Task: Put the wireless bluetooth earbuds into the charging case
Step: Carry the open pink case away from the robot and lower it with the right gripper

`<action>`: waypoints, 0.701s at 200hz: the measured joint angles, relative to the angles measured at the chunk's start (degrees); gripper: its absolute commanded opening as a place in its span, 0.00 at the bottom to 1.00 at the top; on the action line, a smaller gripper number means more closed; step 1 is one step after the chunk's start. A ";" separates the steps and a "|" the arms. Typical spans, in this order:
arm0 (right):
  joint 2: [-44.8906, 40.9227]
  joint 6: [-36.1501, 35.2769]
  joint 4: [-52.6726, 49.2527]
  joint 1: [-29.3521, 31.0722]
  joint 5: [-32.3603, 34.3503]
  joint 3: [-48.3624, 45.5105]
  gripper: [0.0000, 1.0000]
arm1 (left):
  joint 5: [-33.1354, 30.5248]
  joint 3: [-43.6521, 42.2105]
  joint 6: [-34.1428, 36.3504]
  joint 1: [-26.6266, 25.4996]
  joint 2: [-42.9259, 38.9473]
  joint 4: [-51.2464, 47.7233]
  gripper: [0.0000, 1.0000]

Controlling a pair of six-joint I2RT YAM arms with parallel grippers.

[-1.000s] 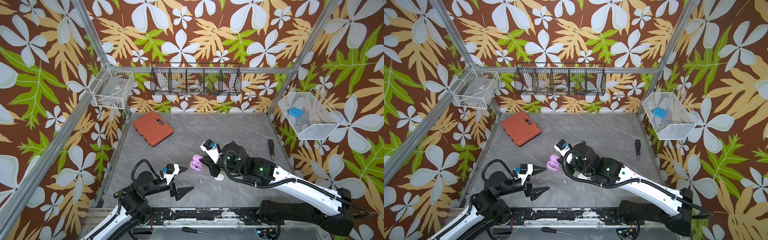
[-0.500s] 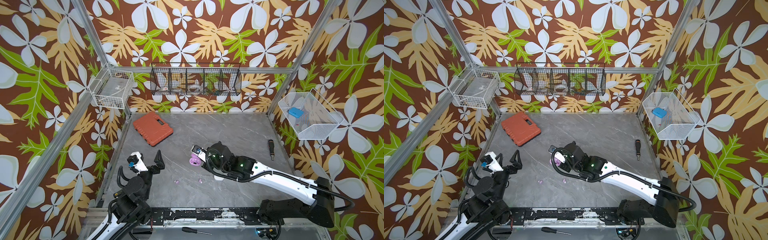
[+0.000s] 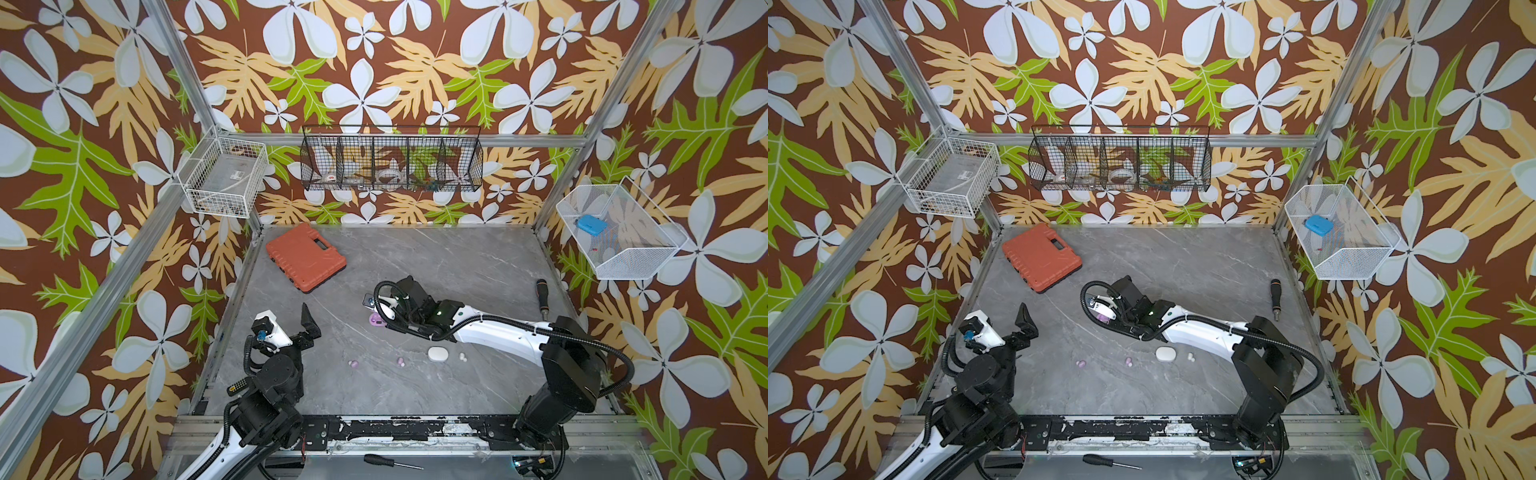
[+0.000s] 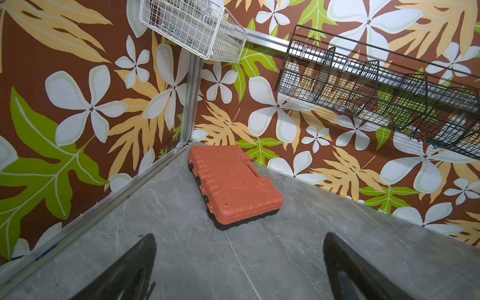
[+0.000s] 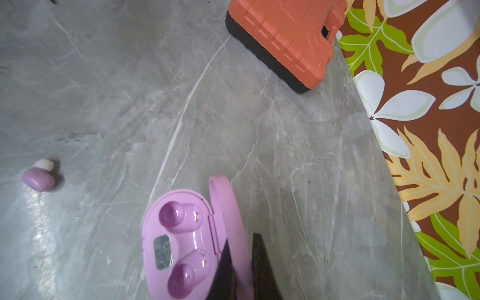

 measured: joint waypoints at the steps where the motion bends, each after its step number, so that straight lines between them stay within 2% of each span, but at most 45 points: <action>1: 0.09 -0.02 0.09 -0.04 -0.02 0.02 0.00 | 0.07 -0.02 0.02 0.00 -0.02 0.04 1.00; 49: 5.60 -1.49 4.94 -1.01 -2.97 -0.11 0.00 | 1.42 -1.20 2.05 0.00 -1.18 1.77 1.00; 140: 10.88 -2.16 10.49 -2.14 -4.24 -0.09 0.00 | 2.29 -1.60 3.02 0.00 -1.29 3.06 1.00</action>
